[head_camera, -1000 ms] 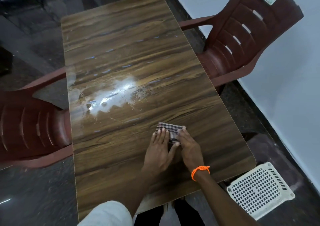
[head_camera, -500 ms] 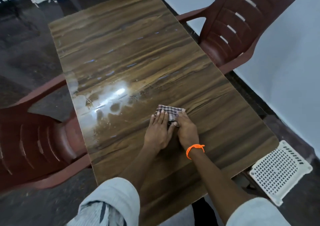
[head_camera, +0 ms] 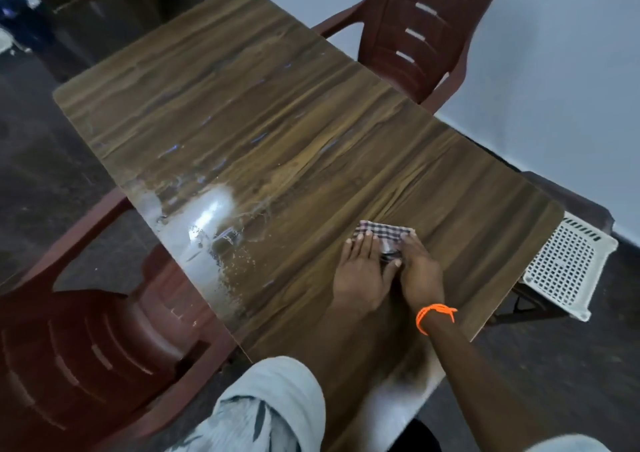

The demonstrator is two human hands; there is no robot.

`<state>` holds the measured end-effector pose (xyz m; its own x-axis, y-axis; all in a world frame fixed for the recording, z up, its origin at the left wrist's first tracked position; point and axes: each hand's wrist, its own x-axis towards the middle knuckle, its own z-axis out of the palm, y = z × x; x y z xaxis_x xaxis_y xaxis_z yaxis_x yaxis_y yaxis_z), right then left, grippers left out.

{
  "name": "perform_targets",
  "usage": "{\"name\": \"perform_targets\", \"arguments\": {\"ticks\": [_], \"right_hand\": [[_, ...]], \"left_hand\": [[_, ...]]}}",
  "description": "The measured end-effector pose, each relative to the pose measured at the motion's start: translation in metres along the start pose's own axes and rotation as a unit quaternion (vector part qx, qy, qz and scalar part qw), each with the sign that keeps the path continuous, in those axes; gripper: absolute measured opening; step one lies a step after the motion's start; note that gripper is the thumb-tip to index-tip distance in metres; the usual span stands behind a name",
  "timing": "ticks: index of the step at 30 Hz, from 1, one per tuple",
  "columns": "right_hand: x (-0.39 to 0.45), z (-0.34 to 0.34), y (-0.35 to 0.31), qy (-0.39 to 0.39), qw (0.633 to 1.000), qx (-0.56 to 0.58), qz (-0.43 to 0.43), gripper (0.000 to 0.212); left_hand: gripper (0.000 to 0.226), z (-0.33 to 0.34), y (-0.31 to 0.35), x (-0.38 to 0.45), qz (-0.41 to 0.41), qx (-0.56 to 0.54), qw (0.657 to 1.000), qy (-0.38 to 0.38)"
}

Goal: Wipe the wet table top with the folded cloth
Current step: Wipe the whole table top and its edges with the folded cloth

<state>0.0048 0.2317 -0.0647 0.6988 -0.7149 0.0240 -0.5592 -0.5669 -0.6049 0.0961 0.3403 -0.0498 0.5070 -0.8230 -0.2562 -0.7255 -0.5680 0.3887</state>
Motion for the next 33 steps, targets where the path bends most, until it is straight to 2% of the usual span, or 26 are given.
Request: {"name": "perform_targets", "arguments": {"ticks": [3, 7, 10, 14, 18, 22, 25, 29, 33], "right_hand": [[0.023, 0.01, -0.024, -0.005, 1.0, 0.01, 0.012, 0.042], [0.03, 0.026, -0.056, -0.041, 0.999, 0.004, -0.033, 0.034], [0.012, 0.039, -0.069, -0.06, 0.997, 0.015, -0.045, 0.036], [-0.034, 0.045, -0.067, -0.075, 0.993, 0.039, -0.083, 0.043], [-0.064, 0.032, -0.048, -0.081, 0.993, 0.011, -0.09, 0.042], [-0.054, 0.027, -0.036, -0.044, 0.998, 0.004, -0.039, 0.047], [-0.034, 0.031, -0.044, -0.024, 1.0, 0.006, -0.01, 0.043], [-0.022, 0.045, -0.063, -0.026, 0.999, 0.021, -0.004, 0.034], [-0.039, 0.07, -0.089, -0.036, 0.999, 0.017, -0.013, 0.041]], "left_hand": [[0.076, -0.007, -0.019, 0.013, -0.016, 0.014, 0.999, 0.031], [0.074, -0.011, -0.056, 0.008, -0.031, 0.046, 0.998, 0.04], [0.073, -0.01, -0.079, -0.019, -0.038, 0.03, 0.998, 0.043], [0.075, -0.001, -0.08, -0.065, -0.044, 0.029, 0.998, 0.039], [0.08, 0.011, -0.062, -0.088, -0.031, 0.04, 0.999, 0.012], [0.08, 0.011, -0.045, -0.069, -0.02, 0.025, 0.999, 0.013], [0.077, 0.001, -0.049, -0.049, -0.007, 0.036, 0.999, 0.01], [0.073, -0.014, -0.077, -0.042, 0.016, 0.041, 0.999, 0.0], [0.076, -0.024, -0.115, -0.061, 0.032, 0.062, 0.997, -0.023]]}}
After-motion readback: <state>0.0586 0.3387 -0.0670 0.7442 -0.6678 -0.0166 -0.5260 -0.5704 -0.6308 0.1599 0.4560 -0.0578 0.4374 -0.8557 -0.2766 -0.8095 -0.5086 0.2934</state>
